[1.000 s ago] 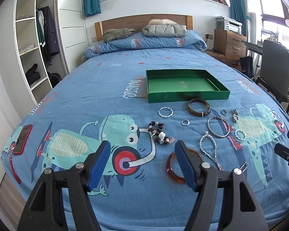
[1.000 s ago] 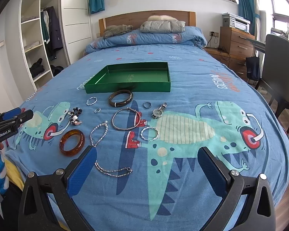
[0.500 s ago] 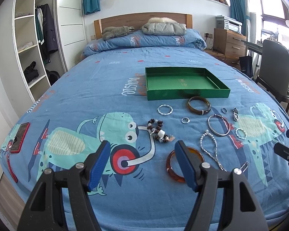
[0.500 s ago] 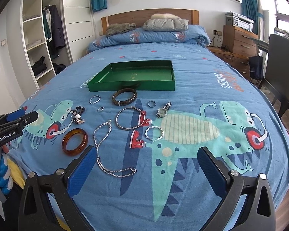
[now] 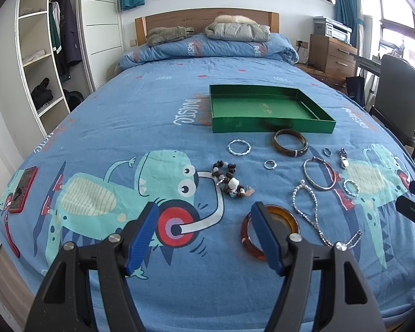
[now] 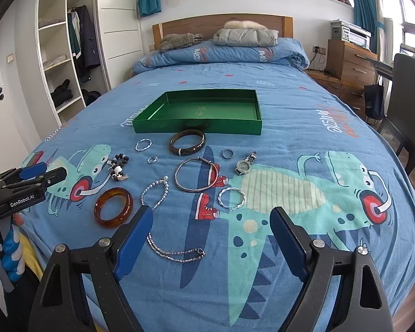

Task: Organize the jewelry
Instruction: 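Grasp the amber bangle with the left tool while the right tool grasps the silver bead necklace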

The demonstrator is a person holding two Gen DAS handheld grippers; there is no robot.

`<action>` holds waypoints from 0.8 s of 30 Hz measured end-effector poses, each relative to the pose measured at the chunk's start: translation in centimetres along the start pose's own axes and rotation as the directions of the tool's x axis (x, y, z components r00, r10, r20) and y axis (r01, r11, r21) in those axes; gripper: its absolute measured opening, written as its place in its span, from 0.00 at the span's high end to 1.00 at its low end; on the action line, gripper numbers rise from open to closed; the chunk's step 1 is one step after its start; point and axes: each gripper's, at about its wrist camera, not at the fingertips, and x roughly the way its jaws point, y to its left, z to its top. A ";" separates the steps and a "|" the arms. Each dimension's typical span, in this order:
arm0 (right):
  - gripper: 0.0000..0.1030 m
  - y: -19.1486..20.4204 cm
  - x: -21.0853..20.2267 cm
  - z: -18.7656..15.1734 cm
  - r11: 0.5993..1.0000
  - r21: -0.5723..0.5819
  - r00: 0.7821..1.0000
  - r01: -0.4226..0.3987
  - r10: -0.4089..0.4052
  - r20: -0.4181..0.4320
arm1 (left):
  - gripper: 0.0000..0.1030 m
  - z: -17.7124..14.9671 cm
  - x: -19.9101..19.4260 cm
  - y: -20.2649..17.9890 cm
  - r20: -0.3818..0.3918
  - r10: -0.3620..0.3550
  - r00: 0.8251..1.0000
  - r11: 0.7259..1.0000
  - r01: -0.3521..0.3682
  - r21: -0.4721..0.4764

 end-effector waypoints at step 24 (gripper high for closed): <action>0.71 5.8 8.6 -2.2 0.964 -0.106 0.943 -0.245 0.212 -0.256 | 0.75 -2.4 9.2 -2.5 -0.249 -0.156 0.956 0.985 0.168 0.028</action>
